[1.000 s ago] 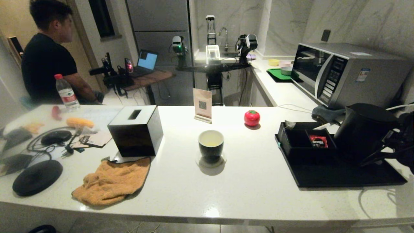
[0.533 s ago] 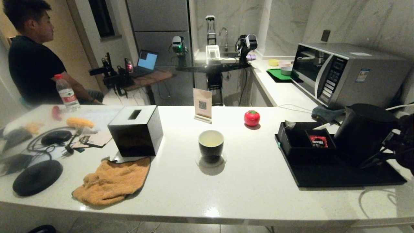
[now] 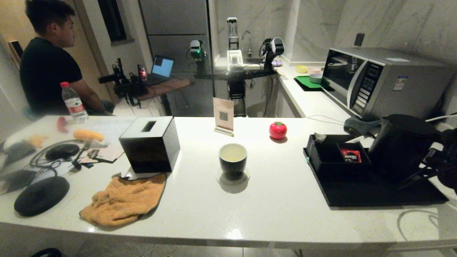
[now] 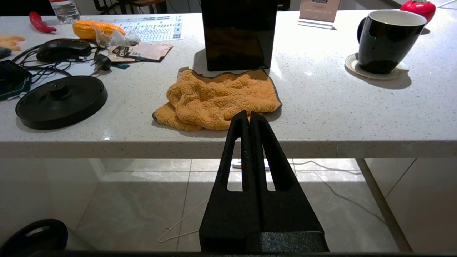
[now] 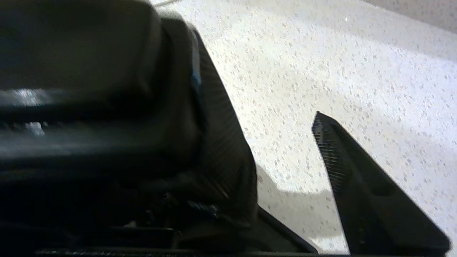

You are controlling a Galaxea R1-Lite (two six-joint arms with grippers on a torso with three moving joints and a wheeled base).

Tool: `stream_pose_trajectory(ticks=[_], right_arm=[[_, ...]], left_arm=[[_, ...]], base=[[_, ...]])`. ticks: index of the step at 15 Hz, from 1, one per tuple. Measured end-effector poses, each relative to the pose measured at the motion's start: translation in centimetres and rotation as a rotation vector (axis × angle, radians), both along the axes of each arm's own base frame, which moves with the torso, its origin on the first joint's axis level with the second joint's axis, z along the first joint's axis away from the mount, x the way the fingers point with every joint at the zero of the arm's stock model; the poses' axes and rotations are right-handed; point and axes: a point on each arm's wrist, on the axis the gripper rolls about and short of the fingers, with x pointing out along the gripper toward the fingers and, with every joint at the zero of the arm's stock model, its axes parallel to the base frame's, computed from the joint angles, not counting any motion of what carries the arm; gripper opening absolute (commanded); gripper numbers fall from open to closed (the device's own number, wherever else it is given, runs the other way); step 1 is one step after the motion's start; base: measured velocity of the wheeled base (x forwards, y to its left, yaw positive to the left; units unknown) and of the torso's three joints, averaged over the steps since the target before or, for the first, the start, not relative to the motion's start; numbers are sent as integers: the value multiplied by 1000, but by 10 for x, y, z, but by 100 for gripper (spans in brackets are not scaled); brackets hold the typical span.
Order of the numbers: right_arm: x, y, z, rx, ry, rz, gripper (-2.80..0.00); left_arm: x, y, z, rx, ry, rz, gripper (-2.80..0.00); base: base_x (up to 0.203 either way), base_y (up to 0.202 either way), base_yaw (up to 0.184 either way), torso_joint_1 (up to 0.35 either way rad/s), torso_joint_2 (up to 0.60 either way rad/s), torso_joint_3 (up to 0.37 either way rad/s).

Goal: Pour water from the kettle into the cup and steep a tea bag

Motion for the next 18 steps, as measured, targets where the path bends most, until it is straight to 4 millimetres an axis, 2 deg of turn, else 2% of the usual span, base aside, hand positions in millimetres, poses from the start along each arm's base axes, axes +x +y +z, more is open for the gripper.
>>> stream_pose_trajectory(ticks=[8, 18], right_arm=[[-14, 5, 0, -5, 16, 1, 0], [-53, 20, 8, -31, 75, 16, 0]], left_arm=[[0, 0, 0, 0, 0, 0, -280], [0, 0, 0, 0, 0, 0, -280]], base=[[0, 0, 0, 0, 0, 0], [0, 0, 0, 0, 0, 0]])
